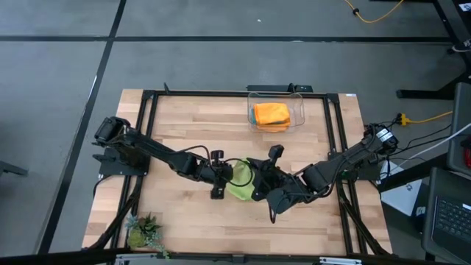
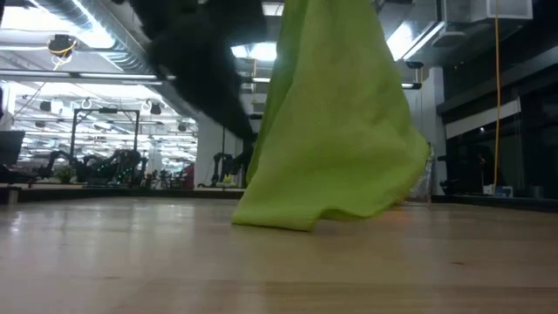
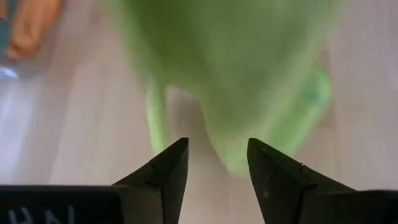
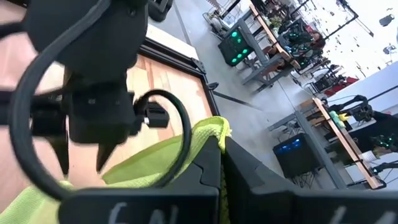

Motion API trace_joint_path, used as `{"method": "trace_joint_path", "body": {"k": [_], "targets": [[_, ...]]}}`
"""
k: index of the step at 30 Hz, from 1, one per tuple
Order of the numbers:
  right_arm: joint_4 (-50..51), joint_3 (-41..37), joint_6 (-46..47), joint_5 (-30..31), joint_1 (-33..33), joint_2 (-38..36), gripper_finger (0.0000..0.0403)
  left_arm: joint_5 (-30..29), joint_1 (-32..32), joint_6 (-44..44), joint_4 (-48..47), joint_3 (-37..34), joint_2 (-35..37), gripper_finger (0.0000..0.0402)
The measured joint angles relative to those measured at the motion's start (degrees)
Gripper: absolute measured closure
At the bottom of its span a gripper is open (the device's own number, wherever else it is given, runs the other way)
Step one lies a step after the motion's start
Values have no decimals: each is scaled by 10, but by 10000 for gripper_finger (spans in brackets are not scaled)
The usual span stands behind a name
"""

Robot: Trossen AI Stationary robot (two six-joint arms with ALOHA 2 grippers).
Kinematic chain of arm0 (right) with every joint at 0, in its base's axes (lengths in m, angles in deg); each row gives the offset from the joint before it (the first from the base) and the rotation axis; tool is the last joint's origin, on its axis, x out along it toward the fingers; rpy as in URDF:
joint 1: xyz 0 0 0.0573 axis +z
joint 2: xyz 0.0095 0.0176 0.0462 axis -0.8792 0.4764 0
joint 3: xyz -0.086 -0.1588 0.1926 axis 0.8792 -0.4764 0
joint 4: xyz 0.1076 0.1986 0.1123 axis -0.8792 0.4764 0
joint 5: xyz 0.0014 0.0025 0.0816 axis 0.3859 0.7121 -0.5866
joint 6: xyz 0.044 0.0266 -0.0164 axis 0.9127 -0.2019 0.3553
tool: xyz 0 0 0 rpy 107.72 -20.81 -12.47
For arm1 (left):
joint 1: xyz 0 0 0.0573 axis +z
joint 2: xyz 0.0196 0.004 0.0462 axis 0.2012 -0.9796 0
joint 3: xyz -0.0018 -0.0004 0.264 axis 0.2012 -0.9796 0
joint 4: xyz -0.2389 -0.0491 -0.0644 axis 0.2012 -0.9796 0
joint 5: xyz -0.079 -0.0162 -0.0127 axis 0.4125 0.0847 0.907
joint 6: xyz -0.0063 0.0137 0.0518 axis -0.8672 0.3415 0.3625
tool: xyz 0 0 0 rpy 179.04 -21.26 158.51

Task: Fold microfiber towels
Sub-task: Fold the green microfiber towel

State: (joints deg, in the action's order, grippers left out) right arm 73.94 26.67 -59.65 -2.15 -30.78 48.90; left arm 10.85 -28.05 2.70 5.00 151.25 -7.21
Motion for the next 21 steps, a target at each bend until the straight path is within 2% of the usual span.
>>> {"method": "trace_joint_path", "body": {"k": [7, 12, 16, 21], "targets": [[3, 0, 0, -1, 0, 0, 399, -95, 4, -3, 0, 1, -19, 243], [8, 0, 0, -3, 0, 0, 399, -86, 7, -3, -5, 1, -19, 243], [14, 0, 0, -4, 0, 0, 399, -67, 7, -31, -46, 1, -19, 243], [22, 0, 0, -24, 0, 0, 399, -94, 7, -41, -57, 1, -19, 243]]}}
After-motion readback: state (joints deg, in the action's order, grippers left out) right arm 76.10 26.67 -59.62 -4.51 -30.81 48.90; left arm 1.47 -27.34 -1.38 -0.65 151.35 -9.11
